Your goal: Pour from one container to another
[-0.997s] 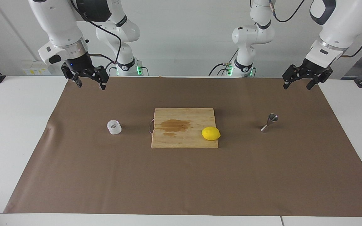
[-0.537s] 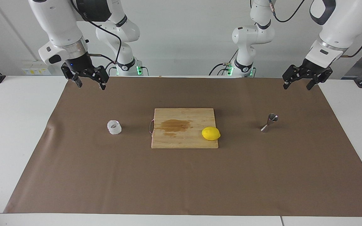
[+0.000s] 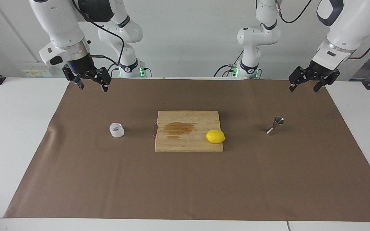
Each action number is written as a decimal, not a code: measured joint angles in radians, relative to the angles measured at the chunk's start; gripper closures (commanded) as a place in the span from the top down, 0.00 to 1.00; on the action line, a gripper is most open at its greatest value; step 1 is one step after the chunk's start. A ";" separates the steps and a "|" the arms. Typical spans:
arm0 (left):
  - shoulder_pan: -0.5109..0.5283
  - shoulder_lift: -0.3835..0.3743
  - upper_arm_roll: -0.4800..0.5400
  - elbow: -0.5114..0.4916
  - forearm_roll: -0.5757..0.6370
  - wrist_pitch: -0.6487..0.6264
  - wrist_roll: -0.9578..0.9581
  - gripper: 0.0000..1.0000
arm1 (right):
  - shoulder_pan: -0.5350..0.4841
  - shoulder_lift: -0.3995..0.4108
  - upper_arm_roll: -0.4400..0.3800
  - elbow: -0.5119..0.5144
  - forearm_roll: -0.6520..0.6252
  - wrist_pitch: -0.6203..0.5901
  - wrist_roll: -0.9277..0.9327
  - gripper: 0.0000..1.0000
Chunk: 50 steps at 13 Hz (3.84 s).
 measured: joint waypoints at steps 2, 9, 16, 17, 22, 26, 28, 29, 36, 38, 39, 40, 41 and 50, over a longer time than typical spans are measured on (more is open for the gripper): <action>0.007 0.012 0.000 -0.002 0.000 -0.003 -0.015 1.00 | 0.000 0.000 0.000 0.000 0.000 0.000 0.000 1.00; 0.118 0.109 0.005 -0.003 -0.059 -0.003 -0.111 1.00 | 0.000 0.000 0.000 0.000 0.000 0.000 0.000 1.00; 0.279 0.250 0.007 -0.008 -0.307 -0.004 -0.423 1.00 | 0.000 0.000 0.000 0.000 0.000 0.000 0.000 1.00; 0.289 0.264 0.007 -0.016 -0.333 -0.006 -0.469 1.00 | 0.000 0.000 0.000 0.000 0.000 0.000 0.000 1.00; 0.298 0.305 0.007 -0.103 -0.431 -0.007 -0.613 1.00 | 0.000 0.000 0.000 0.000 0.000 0.000 0.000 1.00; 0.334 0.308 0.007 -0.170 -0.528 0.026 -0.696 1.00 | 0.000 0.000 0.000 0.000 0.000 0.000 0.000 1.00; 0.341 0.309 0.007 -0.200 -0.536 0.050 -0.715 1.00 | 0.000 0.000 0.000 0.000 0.000 0.000 0.000 1.00; 0.341 0.308 0.003 -0.214 -0.538 0.068 -0.730 1.00 | 0.000 0.000 0.000 0.000 0.000 0.000 0.000 1.00; 0.336 0.306 -0.007 -0.278 -0.595 0.161 -0.772 1.00 | 0.000 0.000 0.000 0.000 0.000 0.000 0.000 1.00; 0.322 0.301 -0.008 -0.294 -0.600 0.175 -0.785 1.00 | 0.000 0.000 0.000 0.000 0.000 0.000 0.000 1.00; 0.317 0.296 -0.009 -0.302 -0.601 0.178 -0.791 1.00 | 0.000 0.000 0.000 0.000 0.000 0.000 0.000 1.00; 0.316 0.289 -0.011 -0.308 -0.601 0.179 -0.795 1.00 | 0.000 0.000 0.000 0.000 0.000 0.000 0.000 1.00; 0.316 0.283 -0.011 -0.314 -0.601 0.179 -0.797 1.00 | 0.000 0.000 0.000 0.000 0.000 0.000 0.000 1.00; 0.316 0.228 -0.011 -0.406 -0.652 0.222 -0.825 1.00 | 0.000 0.000 0.000 0.000 0.000 0.000 0.000 1.00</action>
